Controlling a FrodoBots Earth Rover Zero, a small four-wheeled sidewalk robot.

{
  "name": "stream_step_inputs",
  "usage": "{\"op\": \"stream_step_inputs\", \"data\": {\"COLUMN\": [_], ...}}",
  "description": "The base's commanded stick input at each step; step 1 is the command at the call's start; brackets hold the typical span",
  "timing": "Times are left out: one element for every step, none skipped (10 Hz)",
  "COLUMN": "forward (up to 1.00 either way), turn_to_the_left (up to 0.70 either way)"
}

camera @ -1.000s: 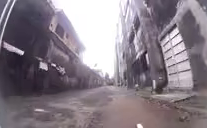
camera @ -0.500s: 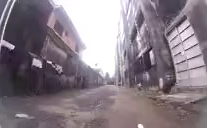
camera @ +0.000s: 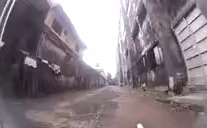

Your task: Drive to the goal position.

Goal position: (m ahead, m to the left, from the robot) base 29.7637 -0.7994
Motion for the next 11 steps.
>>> {"op": "stream_step_inputs", "data": {"forward": [1.00,1.00,1.00,1.00,1.00,1.00,1.00,1.00,1.00,1.00,1.00], "turn_to_the_left": [0.00,0.00,0.00,0.00,0.00,0.00,0.00,0.00,0.00,0.00,0.00]}}
